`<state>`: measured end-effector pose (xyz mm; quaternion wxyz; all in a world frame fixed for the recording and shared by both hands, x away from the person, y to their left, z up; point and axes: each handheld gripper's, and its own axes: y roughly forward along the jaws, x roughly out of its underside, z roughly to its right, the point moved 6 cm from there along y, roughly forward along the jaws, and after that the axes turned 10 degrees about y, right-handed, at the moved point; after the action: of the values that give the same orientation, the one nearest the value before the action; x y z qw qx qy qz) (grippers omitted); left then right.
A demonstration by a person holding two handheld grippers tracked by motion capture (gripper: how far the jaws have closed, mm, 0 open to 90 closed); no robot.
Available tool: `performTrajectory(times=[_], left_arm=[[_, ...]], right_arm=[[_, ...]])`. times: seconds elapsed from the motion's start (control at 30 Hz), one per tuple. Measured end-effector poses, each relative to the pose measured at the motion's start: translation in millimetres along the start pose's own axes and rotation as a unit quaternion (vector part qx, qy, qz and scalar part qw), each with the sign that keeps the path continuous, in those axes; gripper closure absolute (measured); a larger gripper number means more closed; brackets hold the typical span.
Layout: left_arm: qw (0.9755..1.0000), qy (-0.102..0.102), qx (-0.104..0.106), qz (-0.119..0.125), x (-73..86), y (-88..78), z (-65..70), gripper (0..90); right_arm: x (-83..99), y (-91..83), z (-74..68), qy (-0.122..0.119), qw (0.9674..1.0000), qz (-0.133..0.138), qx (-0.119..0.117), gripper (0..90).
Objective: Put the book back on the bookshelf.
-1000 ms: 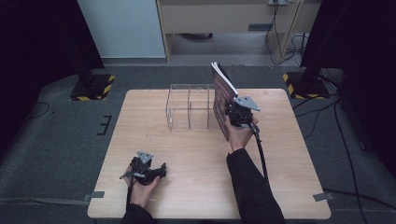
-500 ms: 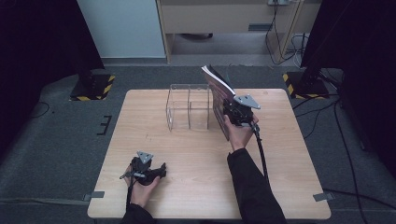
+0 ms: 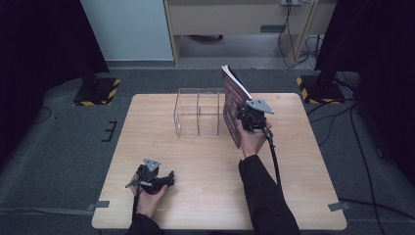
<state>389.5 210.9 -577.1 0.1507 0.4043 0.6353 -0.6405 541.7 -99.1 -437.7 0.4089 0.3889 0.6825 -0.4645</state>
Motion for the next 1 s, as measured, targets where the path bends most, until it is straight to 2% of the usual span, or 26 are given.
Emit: performTrajectory(times=[0.07,0.27,0.3,0.33,0.4,0.57,0.87,0.97,1.0], left_arm=[[1.0000,0.000,0.000,0.000,0.0,0.0,0.0,12.4],[1.0000,0.000,0.000,0.000,0.0,0.0,0.0,12.4],[1.0000,0.000,0.000,0.000,0.0,0.0,0.0,12.4],[1.0000,0.000,0.000,0.000,0.0,0.0,0.0,12.4],[1.0000,0.000,0.000,0.000,0.0,0.0,0.0,12.4],[1.0000,0.000,0.000,0.000,0.0,0.0,0.0,12.4],[1.0000,0.000,0.000,0.000,0.0,0.0,0.0,12.4],[1.0000,0.000,0.000,0.000,0.0,0.0,0.0,12.4],[1.0000,0.000,0.000,0.000,0.0,0.0,0.0,12.4]], right_arm=[[0.1,0.0,-2.1,0.004,1.0000,-0.003,-0.003,83.6],[-0.3,0.3,-2.3,0.009,0.9999,-0.006,-0.006,83.2],[-1.2,-0.3,-1.3,0.014,0.9998,-0.005,-0.009,75.8],[-1.2,-0.3,-1.3,0.014,0.9998,-0.005,-0.009,75.8],[-7.6,-4.5,0.2,0.024,0.9995,0.013,-0.015,70.2],[-17.1,-11.5,1.9,0.031,0.9988,0.032,-0.020,66.8],[-25.4,-18.5,-0.1,0.030,0.9978,0.053,-0.027,67.6],[-33.9,-23.6,-2.4,0.026,0.9975,0.056,-0.034,78.6],[-33.9,-23.6,-2.4,0.026,0.9975,0.056,-0.034,78.6]])
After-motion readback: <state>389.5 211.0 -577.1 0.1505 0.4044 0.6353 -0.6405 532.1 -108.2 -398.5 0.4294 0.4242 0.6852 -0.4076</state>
